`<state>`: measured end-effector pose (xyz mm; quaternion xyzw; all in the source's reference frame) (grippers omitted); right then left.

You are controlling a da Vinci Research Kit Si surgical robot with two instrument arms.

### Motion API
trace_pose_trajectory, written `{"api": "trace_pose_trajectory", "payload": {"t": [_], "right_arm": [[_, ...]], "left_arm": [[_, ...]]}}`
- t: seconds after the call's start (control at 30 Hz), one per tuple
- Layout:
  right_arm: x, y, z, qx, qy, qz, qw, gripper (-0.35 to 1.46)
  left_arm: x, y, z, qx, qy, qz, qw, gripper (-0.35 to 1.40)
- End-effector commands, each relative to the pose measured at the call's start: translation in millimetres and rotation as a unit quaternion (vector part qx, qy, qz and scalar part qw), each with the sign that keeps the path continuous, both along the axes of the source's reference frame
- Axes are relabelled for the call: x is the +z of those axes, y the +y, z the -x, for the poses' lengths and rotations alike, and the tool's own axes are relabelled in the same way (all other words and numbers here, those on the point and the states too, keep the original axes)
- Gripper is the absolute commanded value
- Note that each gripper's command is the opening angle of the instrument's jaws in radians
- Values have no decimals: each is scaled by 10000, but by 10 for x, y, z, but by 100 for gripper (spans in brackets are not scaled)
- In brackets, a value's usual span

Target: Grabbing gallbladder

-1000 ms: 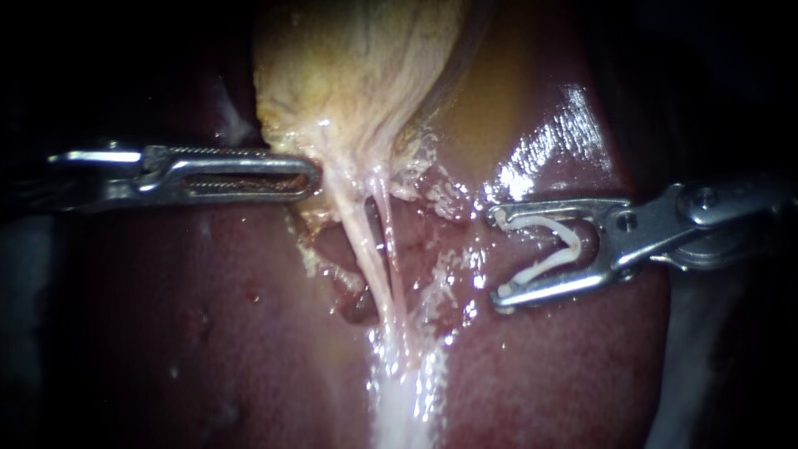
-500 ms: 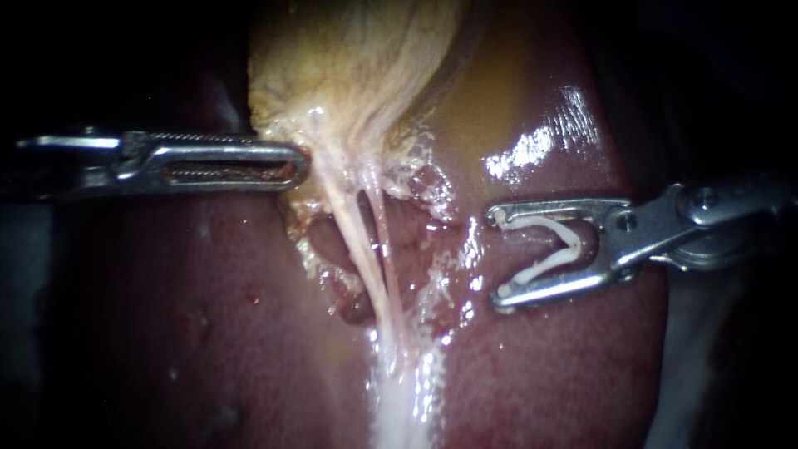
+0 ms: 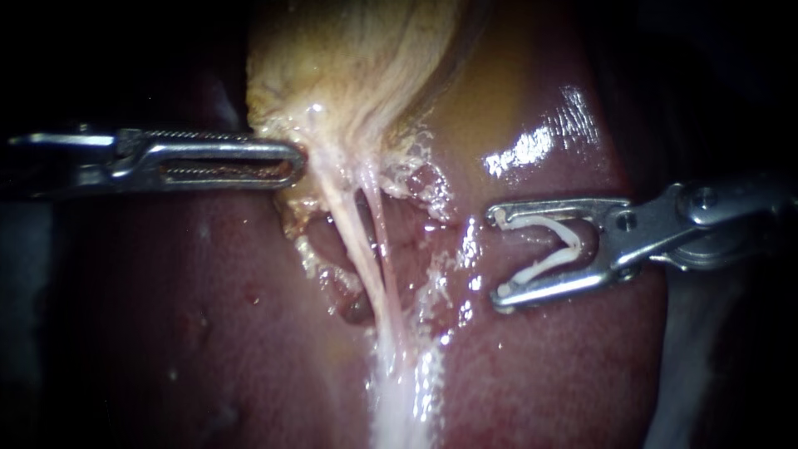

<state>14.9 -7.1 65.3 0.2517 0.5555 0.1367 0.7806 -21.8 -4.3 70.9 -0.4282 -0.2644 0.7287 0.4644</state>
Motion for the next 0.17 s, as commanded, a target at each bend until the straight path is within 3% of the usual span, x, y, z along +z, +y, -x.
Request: {"api": "trace_pose_trajectory", "payload": {"t": [0.03, 0.17], "right_arm": [[0, 0, 0, -1, 1, 0, 10000, 50], [0, 0, 1, -3, 2, 0, 10000, 50]], "left_arm": [[1, 0, 0, 0, 0, 0, 10000, -35], [2, 1, 1, 0, 0, 0, 10000, -35]]}}
